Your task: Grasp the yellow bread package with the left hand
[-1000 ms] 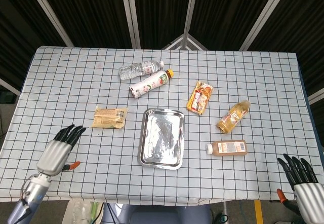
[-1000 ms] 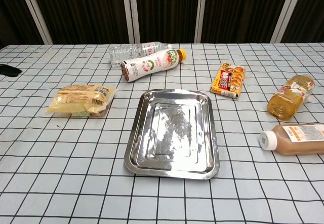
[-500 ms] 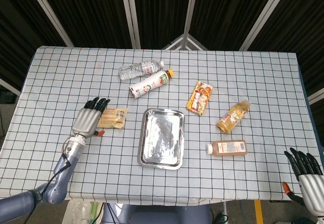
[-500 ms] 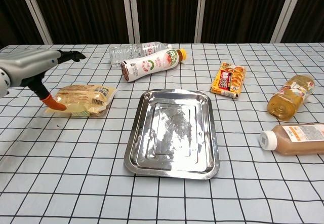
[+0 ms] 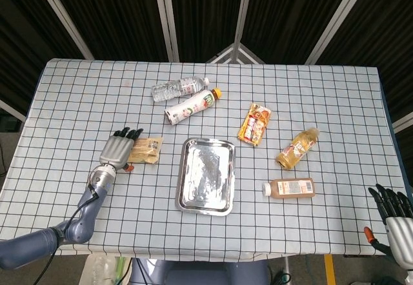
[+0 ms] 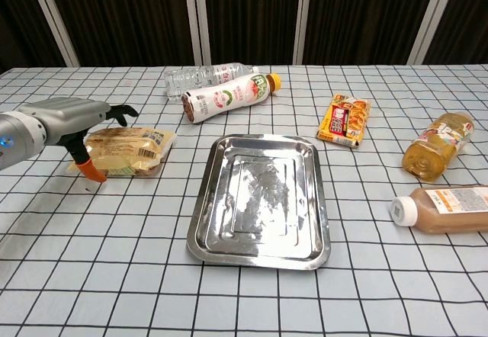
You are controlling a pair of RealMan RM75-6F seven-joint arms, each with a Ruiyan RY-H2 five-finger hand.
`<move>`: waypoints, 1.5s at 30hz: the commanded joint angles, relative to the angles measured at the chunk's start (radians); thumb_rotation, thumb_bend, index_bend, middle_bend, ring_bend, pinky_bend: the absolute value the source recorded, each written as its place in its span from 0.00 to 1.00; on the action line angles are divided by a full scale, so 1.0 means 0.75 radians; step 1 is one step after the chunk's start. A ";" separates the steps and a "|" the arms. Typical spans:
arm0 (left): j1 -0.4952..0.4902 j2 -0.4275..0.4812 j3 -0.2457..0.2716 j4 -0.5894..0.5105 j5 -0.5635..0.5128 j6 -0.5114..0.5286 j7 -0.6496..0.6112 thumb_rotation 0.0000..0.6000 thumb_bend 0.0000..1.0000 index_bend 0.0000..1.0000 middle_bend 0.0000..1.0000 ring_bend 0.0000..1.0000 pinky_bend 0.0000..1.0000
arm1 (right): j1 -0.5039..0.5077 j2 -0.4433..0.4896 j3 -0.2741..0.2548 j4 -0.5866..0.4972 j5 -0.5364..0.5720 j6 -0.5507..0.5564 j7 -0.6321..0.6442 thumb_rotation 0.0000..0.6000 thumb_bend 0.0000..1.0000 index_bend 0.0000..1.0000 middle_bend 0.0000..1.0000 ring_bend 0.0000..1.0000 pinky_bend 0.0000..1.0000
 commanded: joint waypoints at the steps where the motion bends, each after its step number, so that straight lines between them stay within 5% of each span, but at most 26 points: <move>1: -0.026 -0.044 0.007 0.050 0.025 0.030 -0.033 1.00 0.22 0.16 0.33 0.26 0.31 | 0.003 0.000 -0.001 -0.002 0.000 -0.004 0.002 1.00 0.41 0.00 0.00 0.00 0.00; 8: -0.032 -0.066 0.020 0.043 0.118 0.120 -0.115 1.00 0.27 0.28 0.50 0.41 0.46 | 0.013 0.001 -0.005 -0.003 0.004 -0.027 -0.004 1.00 0.41 0.00 0.00 0.00 0.00; 21: -0.023 0.025 -0.007 -0.266 0.311 0.325 -0.220 1.00 0.28 0.30 0.51 0.43 0.48 | 0.014 0.011 -0.005 -0.009 0.003 -0.017 0.021 1.00 0.41 0.00 0.00 0.00 0.00; 25: -0.125 -0.074 -0.047 -0.288 0.315 0.290 -0.161 1.00 0.27 0.31 0.51 0.43 0.48 | 0.016 0.023 -0.005 -0.005 -0.004 -0.010 0.056 1.00 0.41 0.00 0.00 0.00 0.00; 33: -0.380 -0.404 -0.120 -0.113 0.142 0.189 0.069 1.00 0.26 0.32 0.51 0.43 0.48 | 0.019 0.045 0.001 0.016 0.002 -0.004 0.136 1.00 0.41 0.00 0.00 0.00 0.00; 39: -0.422 -0.490 -0.086 -0.042 0.086 0.197 0.155 1.00 0.20 0.30 0.49 0.43 0.47 | 0.008 0.055 -0.002 0.039 0.003 0.014 0.178 1.00 0.41 0.00 0.00 0.00 0.00; 45: -0.436 -0.487 -0.071 -0.034 0.028 0.155 0.170 1.00 0.12 0.23 0.41 0.39 0.33 | -0.010 0.056 0.005 0.047 0.012 0.051 0.192 1.00 0.41 0.00 0.00 0.00 0.00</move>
